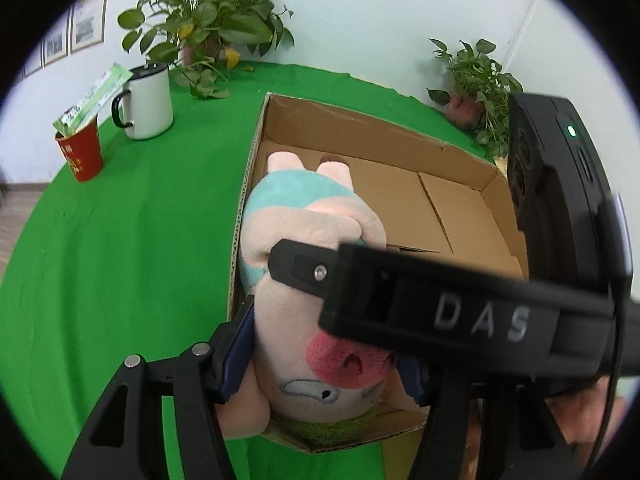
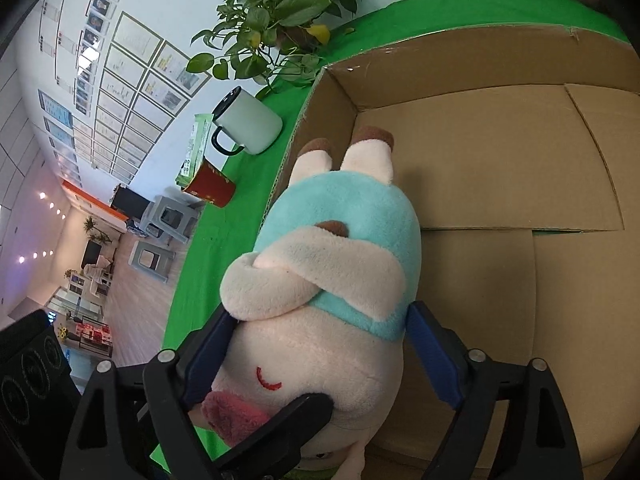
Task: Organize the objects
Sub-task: 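Carry the pig over the large cardboard box and release it inside, then move the right gripper to the long cardboard insert and grasp its end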
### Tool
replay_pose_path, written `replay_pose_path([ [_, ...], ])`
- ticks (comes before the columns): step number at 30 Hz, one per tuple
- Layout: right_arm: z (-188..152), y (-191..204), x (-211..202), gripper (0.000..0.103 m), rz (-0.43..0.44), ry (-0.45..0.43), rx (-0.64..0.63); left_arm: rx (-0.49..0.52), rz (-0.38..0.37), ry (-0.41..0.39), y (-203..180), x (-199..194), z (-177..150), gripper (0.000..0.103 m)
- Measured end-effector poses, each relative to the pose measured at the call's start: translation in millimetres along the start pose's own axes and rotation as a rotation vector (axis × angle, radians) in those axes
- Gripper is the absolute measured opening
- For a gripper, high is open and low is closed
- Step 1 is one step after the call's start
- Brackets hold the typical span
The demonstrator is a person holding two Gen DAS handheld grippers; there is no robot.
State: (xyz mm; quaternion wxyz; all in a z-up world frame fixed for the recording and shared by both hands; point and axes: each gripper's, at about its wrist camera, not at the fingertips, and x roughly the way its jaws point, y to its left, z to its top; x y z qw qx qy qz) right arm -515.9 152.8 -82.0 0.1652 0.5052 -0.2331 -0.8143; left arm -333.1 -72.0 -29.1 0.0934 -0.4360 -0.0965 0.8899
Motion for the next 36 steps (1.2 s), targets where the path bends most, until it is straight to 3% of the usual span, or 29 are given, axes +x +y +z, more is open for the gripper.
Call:
replay_pose_path([
  [3,2,-2,-17,0.100,-0.029,-0.017,-0.002,0.002,0.013,-0.011,0,-2,-2,0.065],
  [8,-1,-26,-119,0.103,-0.146,-0.158,-0.093,-0.034,-0.014,-0.025,7,-16,-1,0.068],
  [13,-22,-109,-208,0.103,-0.346,-0.170,-0.041,-0.008,0.042,-0.143,14,-50,3,0.068],
  [17,-48,-192,-233,0.103,-0.392,-0.120,0.144,-0.035,0.099,-0.092,37,-42,1,0.066],
  [19,-57,-215,-238,0.102,-0.432,-0.123,0.192,-0.075,0.086,-0.053,48,-35,-3,0.056],
  [21,-67,-228,-238,0.097,-0.435,-0.135,0.230,-0.089,0.076,-0.007,55,-27,-8,0.046],
  [22,-71,-232,-235,0.086,-0.420,-0.124,0.243,-0.091,0.080,0.007,57,-24,-9,0.044],
  [23,-73,-234,-229,0.068,-0.405,-0.099,0.241,-0.104,0.063,0.016,57,-21,-11,0.042],
  [27,-76,-209,-222,0.037,-0.401,-0.116,0.164,-0.044,0.057,0.034,43,-18,-13,0.016],
  [28,-77,-200,-221,0.035,-0.443,-0.116,0.139,-0.028,0.055,0.039,39,-18,-14,0.010],
  [30,-79,-184,-221,0.031,-0.513,-0.122,0.093,0.002,0.089,0.049,30,-18,-14,0.009],
  [36,-99,-175,-233,0.029,-0.527,-0.099,0.077,0.065,0.122,0.085,18,-34,-33,0.007],
])
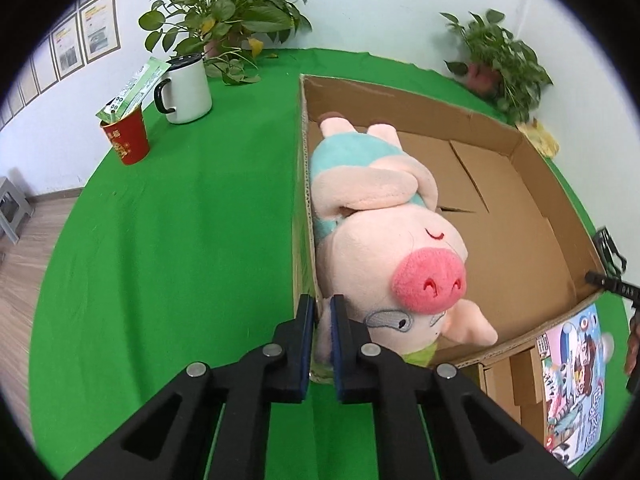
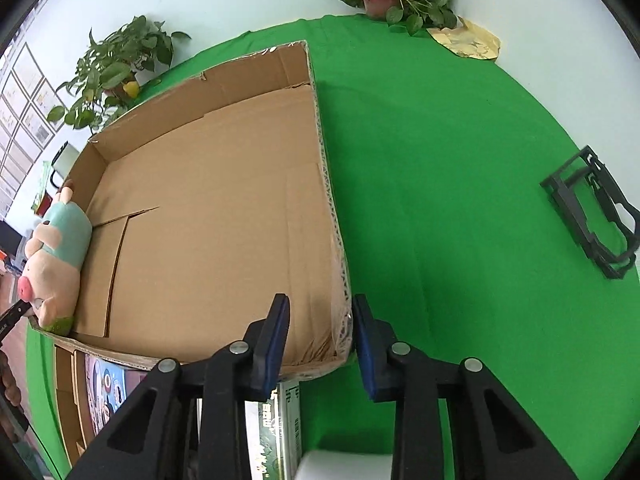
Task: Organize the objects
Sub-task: 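Move the right gripper to the long cardboard insert and grasp its end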
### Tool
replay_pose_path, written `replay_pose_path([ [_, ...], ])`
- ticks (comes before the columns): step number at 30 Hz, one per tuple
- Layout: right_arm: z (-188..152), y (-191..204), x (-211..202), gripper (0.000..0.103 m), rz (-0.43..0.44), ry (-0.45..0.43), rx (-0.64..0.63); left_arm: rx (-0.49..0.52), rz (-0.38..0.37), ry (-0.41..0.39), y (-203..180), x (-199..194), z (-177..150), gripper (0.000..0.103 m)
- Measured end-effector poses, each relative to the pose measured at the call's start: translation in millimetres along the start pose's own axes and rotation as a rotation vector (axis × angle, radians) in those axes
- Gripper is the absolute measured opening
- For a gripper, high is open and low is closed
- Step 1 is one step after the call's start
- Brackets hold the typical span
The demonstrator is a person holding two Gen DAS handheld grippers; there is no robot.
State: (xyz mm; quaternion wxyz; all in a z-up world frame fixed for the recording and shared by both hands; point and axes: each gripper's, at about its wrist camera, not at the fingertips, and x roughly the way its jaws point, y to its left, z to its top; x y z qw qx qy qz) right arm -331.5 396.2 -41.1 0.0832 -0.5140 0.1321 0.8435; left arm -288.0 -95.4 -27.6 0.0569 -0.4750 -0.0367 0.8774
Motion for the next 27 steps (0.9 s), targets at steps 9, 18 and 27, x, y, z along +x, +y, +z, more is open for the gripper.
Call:
replay_pose_path([
  [9,-69,-20,-27,0.030,0.023,0.009,-0.024,0.005,0.056,-0.017,-6,-30,-38,0.009],
  [18,-132,20,-126,0.103,-0.082,-0.315,-0.177,0.066,0.106,-0.404,-38,-143,-80,0.095],
  [27,-246,68,-176,0.103,0.052,-0.373,-0.253,0.003,-0.033,-0.517,-92,-202,-156,0.103],
])
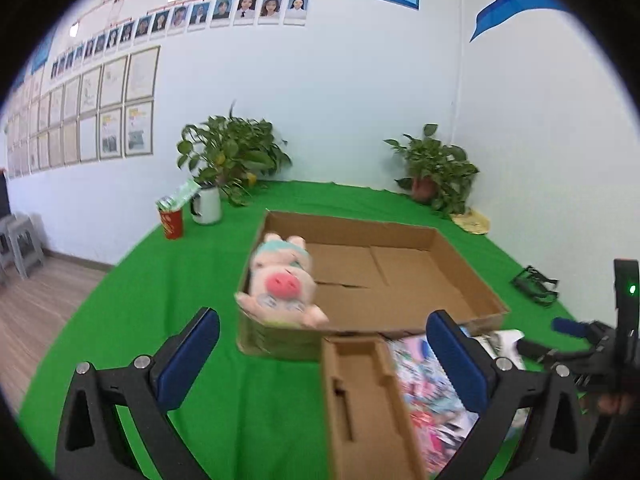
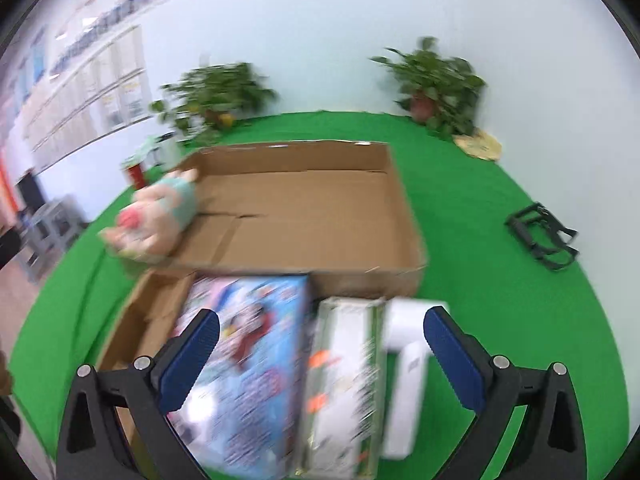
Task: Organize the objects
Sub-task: 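Move the right gripper to the long cardboard insert and grasp its end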
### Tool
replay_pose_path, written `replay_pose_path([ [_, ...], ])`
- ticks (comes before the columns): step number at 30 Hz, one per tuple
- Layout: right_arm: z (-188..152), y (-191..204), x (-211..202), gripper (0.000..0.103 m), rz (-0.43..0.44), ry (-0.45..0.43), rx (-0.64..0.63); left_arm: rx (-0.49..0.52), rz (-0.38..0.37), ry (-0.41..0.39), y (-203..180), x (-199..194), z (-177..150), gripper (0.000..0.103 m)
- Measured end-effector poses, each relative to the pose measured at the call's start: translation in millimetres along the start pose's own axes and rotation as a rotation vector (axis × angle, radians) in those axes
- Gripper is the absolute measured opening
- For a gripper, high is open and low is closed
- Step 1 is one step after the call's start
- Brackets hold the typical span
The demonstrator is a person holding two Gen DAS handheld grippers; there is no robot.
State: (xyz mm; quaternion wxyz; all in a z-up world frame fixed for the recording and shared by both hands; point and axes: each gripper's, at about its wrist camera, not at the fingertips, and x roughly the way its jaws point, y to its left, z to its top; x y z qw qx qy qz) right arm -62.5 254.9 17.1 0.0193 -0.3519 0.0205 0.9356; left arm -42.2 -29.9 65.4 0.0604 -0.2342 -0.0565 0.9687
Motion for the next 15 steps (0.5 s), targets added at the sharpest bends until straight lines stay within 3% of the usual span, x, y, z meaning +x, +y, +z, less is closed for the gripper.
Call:
replay_pose_path([
  [3,-27,25,-29,0.103,0.067,-0.022,-0.051,-0.004,-0.042,0.018,-12,-5,-16,0.103],
  [7,-57,49,-48,0.103,0.170,0.005,-0.050,-0.012,-0.110,0.145,-10,7,-34,0.103],
  [10,-75,60,-52,0.103,0.220,0.046,-0.033,-0.037,-0.104,0.168,-1,11,-48,0.103],
  [15,-97,88,-57,0.103,0.310,0.064,-0.122,-0.028,-0.046,0.263,6,25,-79,0.101],
])
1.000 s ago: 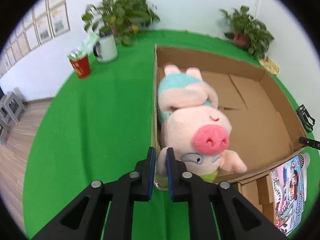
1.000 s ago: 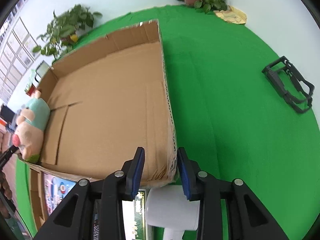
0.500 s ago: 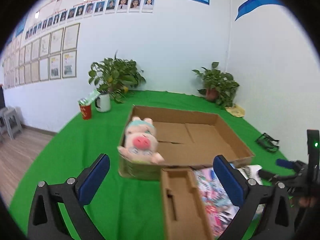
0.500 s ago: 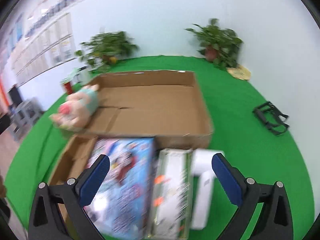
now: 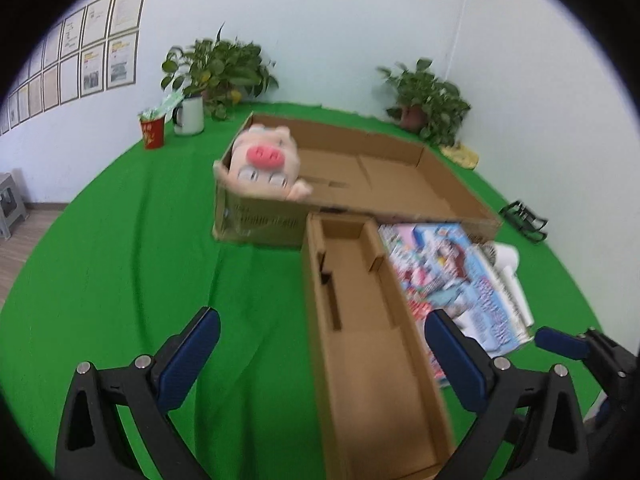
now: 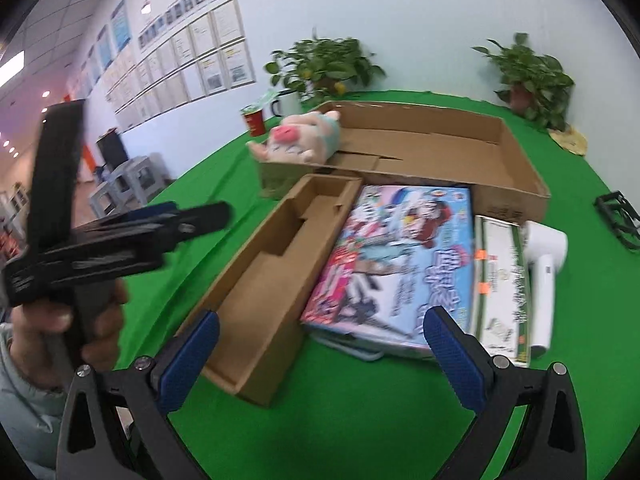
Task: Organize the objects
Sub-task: 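Move the right gripper to the long cardboard insert and grasp its end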
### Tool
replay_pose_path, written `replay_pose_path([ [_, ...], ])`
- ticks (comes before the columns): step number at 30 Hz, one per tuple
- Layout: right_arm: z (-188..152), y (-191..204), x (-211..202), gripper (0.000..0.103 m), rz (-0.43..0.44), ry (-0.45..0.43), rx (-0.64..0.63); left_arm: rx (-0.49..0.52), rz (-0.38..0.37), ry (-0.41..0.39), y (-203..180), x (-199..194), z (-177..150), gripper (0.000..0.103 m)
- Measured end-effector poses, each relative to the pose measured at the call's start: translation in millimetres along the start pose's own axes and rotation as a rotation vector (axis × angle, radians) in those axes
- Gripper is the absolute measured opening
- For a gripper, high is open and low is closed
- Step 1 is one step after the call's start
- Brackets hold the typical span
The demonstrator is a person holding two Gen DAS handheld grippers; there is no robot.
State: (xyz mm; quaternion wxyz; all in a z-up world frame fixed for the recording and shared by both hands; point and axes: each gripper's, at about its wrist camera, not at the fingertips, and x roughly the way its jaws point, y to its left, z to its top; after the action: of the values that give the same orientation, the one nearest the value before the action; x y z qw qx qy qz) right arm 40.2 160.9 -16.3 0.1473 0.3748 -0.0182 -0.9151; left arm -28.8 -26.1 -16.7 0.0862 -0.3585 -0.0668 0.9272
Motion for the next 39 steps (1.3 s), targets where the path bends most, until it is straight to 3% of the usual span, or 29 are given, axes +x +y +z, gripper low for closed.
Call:
replay_pose_path([
  [5,-15,8,17,0.094,0.080,0.049,0.055,-0.028,-0.036,0.120,10,18,-21,0.083],
  [7,-15,8,24,0.087,0.084,0.061,0.076,-0.031,-0.047,0.161,12,24,-27,0.068],
  [9,-16,9,33,0.072,0.093,0.087,0.082,-0.045,-0.057,0.186,14,26,-33,0.057],
  [11,-17,11,42,0.063,0.092,0.111,0.080,-0.045,-0.072,0.193,12,28,-36,0.051],
  [13,-18,14,48,0.056,0.089,0.128,0.072,-0.030,-0.094,0.194,8,25,-37,0.037],
  [16,-20,13,53,0.032,0.063,0.141,0.072,-0.002,-0.118,0.189,1,19,-41,0.021],
  [17,-22,12,54,0.025,0.052,0.146,0.081,0.000,-0.120,0.188,-1,18,-40,0.021],
  [20,-23,12,52,0.020,0.049,0.144,0.081,0.026,-0.093,0.189,-8,10,-46,0.020],
  [29,-51,20,23,0.018,0.056,0.151,0.105,0.011,-0.115,0.221,-10,-28,-79,0.020],
  [39,-42,22,36,0.019,-0.003,0.124,0.098,0.019,-0.050,0.195,-16,-18,-72,0.018],
])
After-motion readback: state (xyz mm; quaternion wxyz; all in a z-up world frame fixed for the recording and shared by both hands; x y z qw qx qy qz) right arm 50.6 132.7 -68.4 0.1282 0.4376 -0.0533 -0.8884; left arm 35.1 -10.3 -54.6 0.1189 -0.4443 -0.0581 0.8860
